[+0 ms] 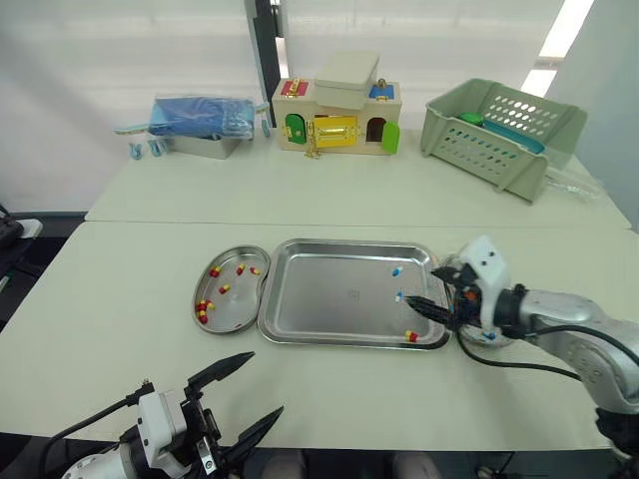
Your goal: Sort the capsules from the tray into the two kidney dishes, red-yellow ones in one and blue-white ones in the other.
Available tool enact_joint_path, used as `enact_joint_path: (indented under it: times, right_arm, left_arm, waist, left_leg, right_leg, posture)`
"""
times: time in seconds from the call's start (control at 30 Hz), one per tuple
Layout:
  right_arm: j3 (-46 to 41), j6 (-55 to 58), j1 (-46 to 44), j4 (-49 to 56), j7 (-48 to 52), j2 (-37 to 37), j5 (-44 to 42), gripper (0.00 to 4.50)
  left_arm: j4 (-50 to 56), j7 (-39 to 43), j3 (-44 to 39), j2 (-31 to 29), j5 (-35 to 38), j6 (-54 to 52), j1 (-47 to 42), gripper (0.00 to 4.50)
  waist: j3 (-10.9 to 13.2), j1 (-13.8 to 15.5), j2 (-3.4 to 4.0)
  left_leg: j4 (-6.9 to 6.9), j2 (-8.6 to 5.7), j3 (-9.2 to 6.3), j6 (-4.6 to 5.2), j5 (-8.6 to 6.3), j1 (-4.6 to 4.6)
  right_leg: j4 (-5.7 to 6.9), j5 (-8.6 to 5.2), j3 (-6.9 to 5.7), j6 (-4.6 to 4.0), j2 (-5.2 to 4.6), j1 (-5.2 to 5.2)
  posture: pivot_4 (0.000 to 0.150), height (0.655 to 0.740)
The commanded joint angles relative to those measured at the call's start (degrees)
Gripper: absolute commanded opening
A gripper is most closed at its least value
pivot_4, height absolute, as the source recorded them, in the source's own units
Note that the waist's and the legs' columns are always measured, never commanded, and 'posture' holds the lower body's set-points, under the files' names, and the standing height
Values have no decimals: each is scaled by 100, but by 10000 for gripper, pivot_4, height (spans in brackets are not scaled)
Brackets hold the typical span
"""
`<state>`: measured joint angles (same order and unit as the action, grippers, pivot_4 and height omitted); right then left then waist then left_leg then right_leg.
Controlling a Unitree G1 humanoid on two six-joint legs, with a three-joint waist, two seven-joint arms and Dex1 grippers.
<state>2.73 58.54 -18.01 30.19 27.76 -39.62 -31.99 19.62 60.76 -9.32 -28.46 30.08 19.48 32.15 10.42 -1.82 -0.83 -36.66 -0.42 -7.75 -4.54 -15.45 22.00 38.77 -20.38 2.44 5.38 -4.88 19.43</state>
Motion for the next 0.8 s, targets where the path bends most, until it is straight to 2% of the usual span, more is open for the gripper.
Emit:
enact_joint_path:
  times: [0.03, 0.37, 0.8]
  right_arm:
    - [260, 5, -222, 91, -120, -28, 312, 44583]
    - [918, -517, -770, -885, 680, -178, 862, 44583]
    - [1516, -997, -1003, -1440, 1030, -5, 1594, 44583]
  left_arm:
    - [74, 27, -83, -19, 52, 109, 76, 45000]
    - [57, 21, -49, 1, 30, 130, 55, 45000]
    - [118, -36, 22, 60, -18, 186, 174, 45000]
  waist:
    - [0, 5, 0]
    - [0, -10, 1]
    - [0, -7, 0]
  left_leg:
    - [-1, -1, 1, 0, 0, 2]
    - [0, -1, 3, 0, 0, 3]
    - [0, 0, 3, 0, 0, 5]
  right_leg:
    - [0, 0, 1, 0, 0, 2]
    - [6, 0, 2, 0, -2, 11]
    - [9, 0, 3, 0, -1, 18]
  posture:
    - [1500, 7400]
    - [1500, 7400]
    - [1500, 7400]
